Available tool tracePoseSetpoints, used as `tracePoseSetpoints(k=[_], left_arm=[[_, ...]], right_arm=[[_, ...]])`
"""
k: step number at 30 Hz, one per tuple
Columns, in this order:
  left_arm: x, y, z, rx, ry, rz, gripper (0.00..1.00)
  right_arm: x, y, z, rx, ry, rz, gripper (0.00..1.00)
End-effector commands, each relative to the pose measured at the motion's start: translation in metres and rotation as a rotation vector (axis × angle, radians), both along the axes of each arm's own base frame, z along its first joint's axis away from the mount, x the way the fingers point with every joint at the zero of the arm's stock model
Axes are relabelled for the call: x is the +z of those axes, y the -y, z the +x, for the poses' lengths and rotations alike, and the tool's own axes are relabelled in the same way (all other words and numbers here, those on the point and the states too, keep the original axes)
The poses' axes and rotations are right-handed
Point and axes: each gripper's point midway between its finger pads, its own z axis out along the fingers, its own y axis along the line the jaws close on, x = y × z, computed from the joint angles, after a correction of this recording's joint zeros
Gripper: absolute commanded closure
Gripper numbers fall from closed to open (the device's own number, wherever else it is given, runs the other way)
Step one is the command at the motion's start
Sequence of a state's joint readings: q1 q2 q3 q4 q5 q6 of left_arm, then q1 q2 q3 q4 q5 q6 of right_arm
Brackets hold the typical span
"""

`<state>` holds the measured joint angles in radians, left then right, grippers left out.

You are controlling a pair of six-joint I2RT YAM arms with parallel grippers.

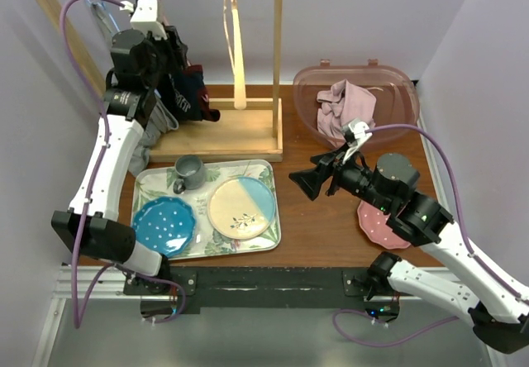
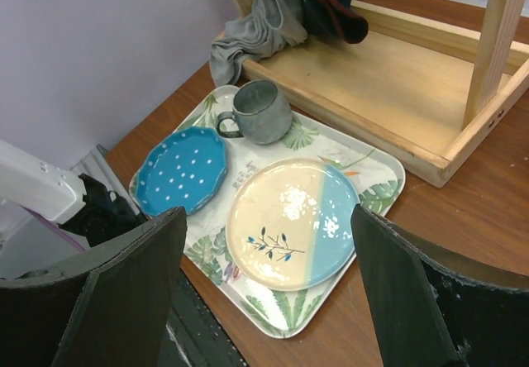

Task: Remove the tank top from the hanger

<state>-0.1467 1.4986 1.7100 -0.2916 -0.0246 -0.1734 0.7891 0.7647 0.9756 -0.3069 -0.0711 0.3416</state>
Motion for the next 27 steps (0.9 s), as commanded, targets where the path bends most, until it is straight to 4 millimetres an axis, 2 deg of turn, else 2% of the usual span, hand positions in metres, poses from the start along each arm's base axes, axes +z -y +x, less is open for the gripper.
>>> tracePoseSetpoints(k=[1, 4, 5, 7, 8, 9, 12, 15, 21, 27], left_arm=[[0.038, -0.002, 0.006, -0.059, 0.125, -0.005, 0.48], [0.055, -0.004, 0.002, -0.063, 0.203, 0.038, 0.48], [0.053, -0.003, 0.002, -0.068, 0.213, 0.048, 0.48], [0.068, -0.004, -0.004, -0.068, 0.284, 0.06, 0.49], [0.065, -0.003, -0.003, -0.074, 0.283, 0.064, 0.5], [0.074, -0.001, -0.004, -0.083, 0.321, 0.065, 0.5], [0.072, 0.003, -0.001, -0.109, 0.323, 0.088, 0.45], [0.075, -0.006, 0.003, -0.065, 0.336, 0.132, 0.38], [0.093, -0.019, -0.003, 0.003, 0.425, 0.228, 0.37], [0.1, -0.019, 0.008, -0.001, 0.447, 0.249, 0.37]], right_arm=[[0.016, -0.001, -0.003, 0.014, 0.017, 0.045, 0.16], [0.012, -0.004, -0.002, 0.018, 0.005, 0.037, 0.16], [0.01, -0.006, -0.001, 0.021, 0.0, 0.032, 0.16], [0.009, -0.007, 0.0, 0.02, -0.003, 0.029, 0.16], [0.008, -0.008, 0.001, 0.02, -0.005, 0.027, 0.16], [0.007, -0.009, 0.002, 0.02, -0.005, 0.027, 0.16], [0.006, -0.01, 0.003, 0.021, -0.005, 0.027, 0.16], [0.005, -0.011, 0.004, 0.023, -0.005, 0.021, 0.16], [0.005, -0.011, 0.004, 0.022, -0.003, 0.016, 0.16], [0.014, -0.014, 0.005, 0.034, 0.009, 0.012, 0.16]])
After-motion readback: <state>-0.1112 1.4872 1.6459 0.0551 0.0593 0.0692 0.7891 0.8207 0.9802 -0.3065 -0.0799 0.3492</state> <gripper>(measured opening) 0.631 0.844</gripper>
